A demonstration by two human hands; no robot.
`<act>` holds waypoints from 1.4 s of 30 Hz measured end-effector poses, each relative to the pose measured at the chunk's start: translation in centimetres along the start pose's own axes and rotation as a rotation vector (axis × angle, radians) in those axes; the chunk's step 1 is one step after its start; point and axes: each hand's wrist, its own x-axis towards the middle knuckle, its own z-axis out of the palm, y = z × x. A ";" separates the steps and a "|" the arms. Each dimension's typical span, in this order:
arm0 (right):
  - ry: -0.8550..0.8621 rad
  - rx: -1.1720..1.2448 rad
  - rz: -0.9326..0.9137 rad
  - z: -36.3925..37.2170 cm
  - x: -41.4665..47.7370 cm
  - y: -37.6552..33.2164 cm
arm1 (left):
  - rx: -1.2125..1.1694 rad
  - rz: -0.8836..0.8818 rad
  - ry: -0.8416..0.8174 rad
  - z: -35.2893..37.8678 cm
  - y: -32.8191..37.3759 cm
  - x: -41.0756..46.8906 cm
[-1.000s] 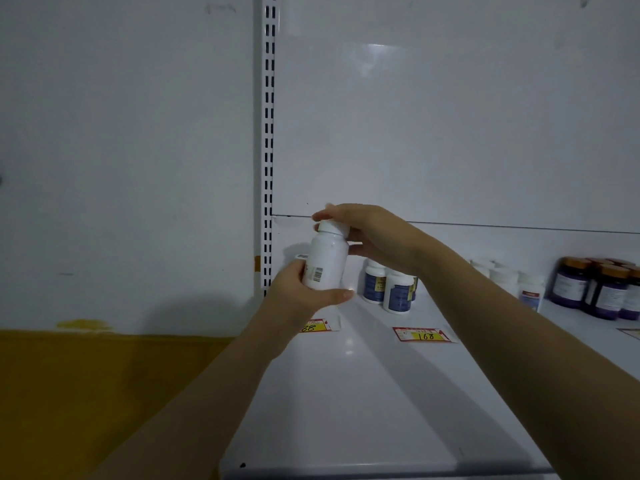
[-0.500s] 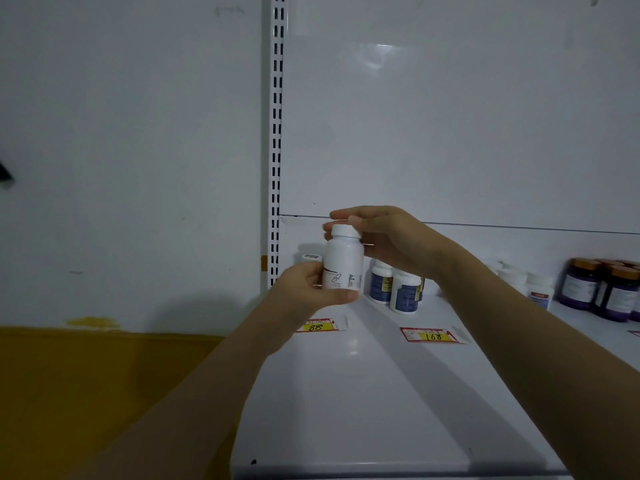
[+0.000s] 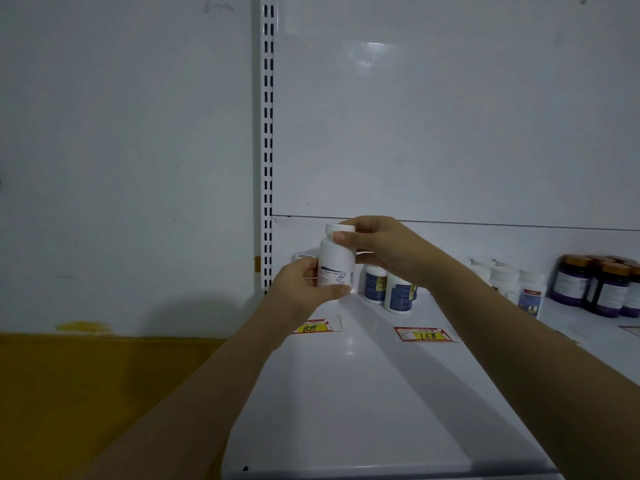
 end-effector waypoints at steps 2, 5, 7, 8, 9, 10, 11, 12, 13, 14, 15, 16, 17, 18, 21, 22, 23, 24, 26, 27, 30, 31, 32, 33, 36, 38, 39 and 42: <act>0.003 0.011 -0.009 -0.1 -0.1 0.0 | -0.003 -0.002 0.009 0.2 -0.1 0.3; 0.001 0.004 -0.008 -0.3 -0.1 0.0 | 0.009 -0.006 0.015 0.4 -0.3 0.5; 0.001 -0.004 -0.009 -0.4 -0.1 0.2 | 0.021 -0.015 0.017 0.6 -0.3 0.5; 0.002 -0.008 -0.006 -0.4 -0.1 0.4 | 0.031 -0.016 0.017 0.7 -0.4 0.5; 0.004 -0.012 -0.003 -0.4 -0.1 0.5 | 0.042 -0.015 0.014 0.8 -0.4 0.5; 0.007 -0.016 0.003 -0.5 -0.1 0.6 | 0.054 -0.011 0.011 0.8 -0.4 0.5; 0.008 -0.020 0.009 -0.5 -0.1 0.6 | 0.068 -0.006 0.008 0.8 -0.4 0.5; 0.008 -0.029 0.019 -0.5 0.1 0.6 | 0.082 -0.004 0.007 0.8 -0.4 0.5; 0.004 -0.045 0.030 -0.4 0.2 0.6 | 0.094 -0.004 0.006 0.7 -0.3 0.5; -0.006 -0.078 0.043 -0.4 0.3 0.5 | 0.113 -0.005 0.005 0.6 -0.2 0.5; -0.024 -0.128 0.058 -0.3 0.5 0.2 | 0.148 -0.006 0.006 0.4 -0.1 0.4; -0.048 -0.192 0.070 -0.2 0.7 -0.3 | 0.204 -0.006 0.010 0.0 -0.1 0.5; -0.075 -0.258 0.077 0.0 0.9 -0.9 | 0.262 -0.001 0.016 -0.5 -0.1 0.5; -0.101 -0.319 0.076 0.2 1.2 -1.5 | 0.312 0.005 0.025 -1.1 -0.2 0.4; -0.131 -0.482 0.035 1.6 2.7 -3.4 | 0.472 0.014 0.058 -3.4 -0.3 -0.1; -0.129 -0.538 0.014 2.3 3.3 -3.9 | 0.550 0.008 0.063 -4.5 -0.4 -0.4; -0.123 -0.599 -0.011 3.0 3.8 -4.4 | 0.644 -0.011 0.067 -5.6 -0.6 -0.8; -0.114 -0.659 -0.036 3.8 4.2 -4.9 | 0.758 -0.038 0.072 -6.9 -0.8 -1.1; -0.096 -0.743 -0.087 5.6 4.8 -5.8 | 1.006 -0.120 0.073 -9.5 -1.6 -1.8; -0.094 -0.783 -0.116 6.5 5.0 -6.1 | 1.097 -0.167 0.073 -10.7 -2.0 -2.3; -0.106 -0.877 -0.202 9.3 5.3 -6.9 | 1.217 -0.287 0.061 -13.2 -3.2 -3.8; -0.119 -0.884 -0.210 10.3 5.3 -7.1 | 1.231 -0.312 0.058 -13.7 -3.5 -4.2; -0.134 -0.883 -0.216 11.3 5.4 -7.3 | 1.236 -0.330 0.058 -14.1 -3.8 -4.7; -0.149 -0.882 -0.222 12.3 5.4 -7.5 | 1.240 -0.340 0.063 -14.4 -4.1 -5.2; -0.201 -0.905 -0.266 15.4 5.7 -8.3 | 1.252 -0.350 0.101 -15.4 -4.4 -6.7; -0.243 -0.902 -0.311 17.4 6.1 -8.8 | 1.257 -0.366 0.127 -16.4 -4.3 -7.9; -0.267 -0.895 -0.327 18.5 6.3 -9.1 | 1.263 -0.385 0.141 -17.0 -4.2 -8.6; -0.343 -0.892 -0.377 21.8 6.7 -10.1 | 1.297 -0.473 0.180 -19.3 -4.4 -11.1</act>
